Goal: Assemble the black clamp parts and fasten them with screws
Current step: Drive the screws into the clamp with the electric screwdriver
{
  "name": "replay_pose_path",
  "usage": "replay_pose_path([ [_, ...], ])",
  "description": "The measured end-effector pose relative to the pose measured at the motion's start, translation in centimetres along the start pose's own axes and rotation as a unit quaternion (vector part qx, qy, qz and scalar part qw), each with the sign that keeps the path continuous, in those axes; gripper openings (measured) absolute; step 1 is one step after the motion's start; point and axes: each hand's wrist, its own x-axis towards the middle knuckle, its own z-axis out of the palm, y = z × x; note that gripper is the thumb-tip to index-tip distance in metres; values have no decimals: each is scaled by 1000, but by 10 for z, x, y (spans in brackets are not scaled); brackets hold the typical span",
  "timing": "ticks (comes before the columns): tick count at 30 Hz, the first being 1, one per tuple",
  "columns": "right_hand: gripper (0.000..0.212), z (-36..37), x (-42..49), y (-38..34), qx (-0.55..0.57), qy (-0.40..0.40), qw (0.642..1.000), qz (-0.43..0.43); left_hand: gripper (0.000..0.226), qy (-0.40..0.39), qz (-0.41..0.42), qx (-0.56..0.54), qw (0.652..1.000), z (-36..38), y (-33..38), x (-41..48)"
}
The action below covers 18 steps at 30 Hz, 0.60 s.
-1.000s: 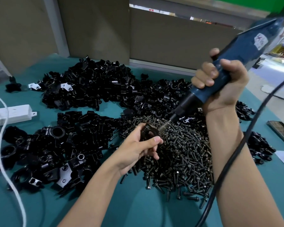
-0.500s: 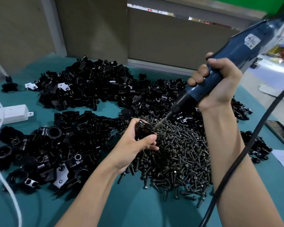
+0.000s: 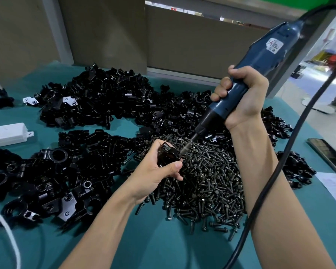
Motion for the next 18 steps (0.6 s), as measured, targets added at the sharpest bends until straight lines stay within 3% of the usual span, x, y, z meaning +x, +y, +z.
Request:
replay_pose_path([
  [18, 10, 3, 0, 0, -5, 8, 1000, 7, 42, 7, 10, -4, 1000, 4, 1, -2],
])
